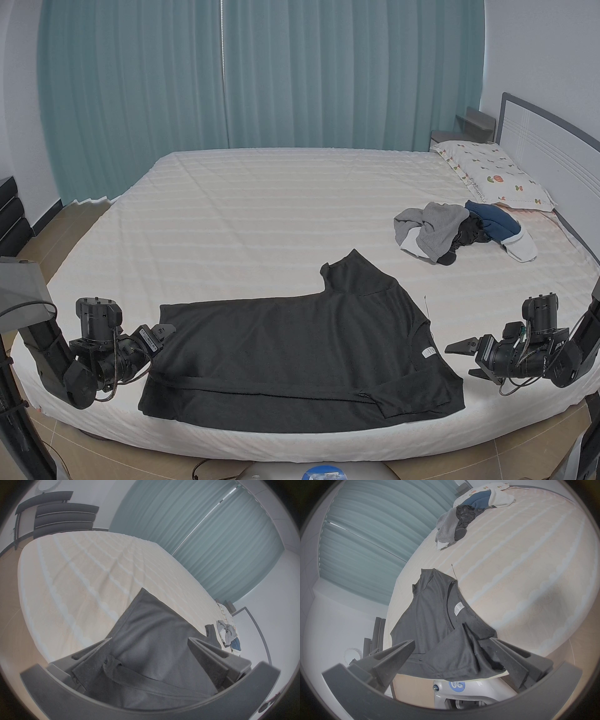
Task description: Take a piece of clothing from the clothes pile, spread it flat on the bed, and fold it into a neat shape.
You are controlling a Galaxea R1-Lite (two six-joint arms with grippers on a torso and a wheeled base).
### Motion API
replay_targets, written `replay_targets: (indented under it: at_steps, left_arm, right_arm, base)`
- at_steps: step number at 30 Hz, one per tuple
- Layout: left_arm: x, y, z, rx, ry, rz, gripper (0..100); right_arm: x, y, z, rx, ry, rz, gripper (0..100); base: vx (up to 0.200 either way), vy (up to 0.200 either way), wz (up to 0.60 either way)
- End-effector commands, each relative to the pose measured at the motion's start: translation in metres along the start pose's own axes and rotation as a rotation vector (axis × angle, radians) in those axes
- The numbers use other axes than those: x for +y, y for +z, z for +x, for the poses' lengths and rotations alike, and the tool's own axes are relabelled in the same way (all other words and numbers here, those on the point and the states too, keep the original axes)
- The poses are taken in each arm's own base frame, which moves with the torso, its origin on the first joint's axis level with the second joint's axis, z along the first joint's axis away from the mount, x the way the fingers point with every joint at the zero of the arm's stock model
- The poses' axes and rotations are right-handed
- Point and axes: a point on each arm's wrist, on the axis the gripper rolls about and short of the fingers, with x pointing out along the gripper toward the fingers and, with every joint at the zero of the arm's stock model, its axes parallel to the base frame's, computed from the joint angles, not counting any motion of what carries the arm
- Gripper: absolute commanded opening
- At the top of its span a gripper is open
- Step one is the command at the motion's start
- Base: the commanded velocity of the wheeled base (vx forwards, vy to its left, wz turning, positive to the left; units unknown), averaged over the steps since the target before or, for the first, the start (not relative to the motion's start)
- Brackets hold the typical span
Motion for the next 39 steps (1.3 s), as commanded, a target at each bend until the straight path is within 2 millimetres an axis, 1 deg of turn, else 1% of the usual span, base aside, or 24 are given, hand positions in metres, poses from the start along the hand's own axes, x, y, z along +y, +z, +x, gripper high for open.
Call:
replay_targets:
  at_steps: [1,3,4,5,7,10,11,13,15,16,19,27,32,33,34,36,39]
  left_arm:
    - [-0.017,0.007,-0.029,0.007,-0.069,0.014,100]
    - [-0.022,0.000,-0.036,0.074,-0.063,0.031,100]
    - [-0.022,0.000,-0.036,0.074,-0.063,0.031,100]
    - [-0.024,-0.006,-0.038,0.124,-0.043,0.046,100]
    - [-0.025,-0.014,-0.037,0.171,-0.025,0.061,100]
    - [-0.025,-0.018,-0.037,0.189,-0.025,0.069,100]
    - [-0.026,-0.026,-0.035,0.240,-0.032,0.084,100]
    - [-0.021,-0.035,-0.025,0.289,-0.005,0.093,100]
    - [-0.017,-0.041,-0.019,0.313,0.019,0.097,100]
    - [-0.014,-0.045,-0.012,0.336,0.039,0.099,100]
    - [-0.010,-0.052,-0.006,0.363,0.062,0.106,100]
    - [-0.009,-0.059,0.000,0.395,0.080,0.117,100]
    - [-0.008,-0.058,0.015,0.386,0.098,0.108,100]
    - [-0.008,-0.058,0.015,0.386,0.098,0.108,100]
    - [-0.009,-0.054,0.021,0.373,0.097,0.091,100]
    - [-0.008,-0.046,0.024,0.349,0.094,0.060,100]
    - [-0.010,-0.039,0.027,0.319,0.089,0.024,100]
  right_arm:
    - [0.000,-0.001,0.000,0.003,-0.001,-0.001,100]
    - [0.000,-0.001,0.000,0.004,-0.002,0.000,100]
    - [0.000,-0.001,0.000,0.004,-0.002,0.000,100]
    - [0.000,-0.001,0.000,0.004,-0.002,0.000,100]
    - [0.000,-0.001,0.000,0.004,-0.002,0.000,100]
    - [-0.001,-0.002,0.000,0.005,-0.003,0.000,100]
    - [-0.001,-0.002,-0.001,0.007,-0.003,0.001,100]
    - [-0.001,-0.002,0.000,0.006,-0.002,-0.001,100]
    - [-0.001,-0.002,0.000,0.008,-0.003,-0.002,100]
    - [-0.001,-0.002,0.000,0.008,-0.003,-0.002,100]
    - [-0.001,-0.003,0.000,0.011,-0.003,0.000,100]
    - [-0.003,-0.004,0.002,0.017,-0.012,-0.001,100]
    - [-0.003,-0.004,0.003,0.006,-0.004,-0.012,100]
    - [-0.003,-0.004,0.003,0.006,-0.004,-0.012,100]
    - [-0.003,-0.006,0.005,0.010,-0.002,-0.017,100]
    - [-0.004,-0.008,0.006,0.007,0.005,-0.021,100]
    - [-0.006,-0.009,0.009,0.001,0.011,-0.025,100]
  base:
    - [0.000,0.000,0.00]
    - [0.000,0.000,0.00]
    - [0.000,0.000,0.00]
    - [0.000,0.000,0.00]
    - [0.000,0.000,0.00]
    - [0.000,0.000,0.00]
    - [0.000,0.000,0.00]
    - [0.000,0.000,0.00]
    - [0.000,0.000,0.00]
    - [0.000,0.000,0.00]
    - [0.000,0.000,0.00]
    - [0.000,0.000,0.00]
    - [0.000,0.000,0.00]
    - [0.000,0.000,0.00]
    - [0.000,0.000,0.00]
    - [0.000,0.000,0.00]
    - [0.000,0.000,0.00]
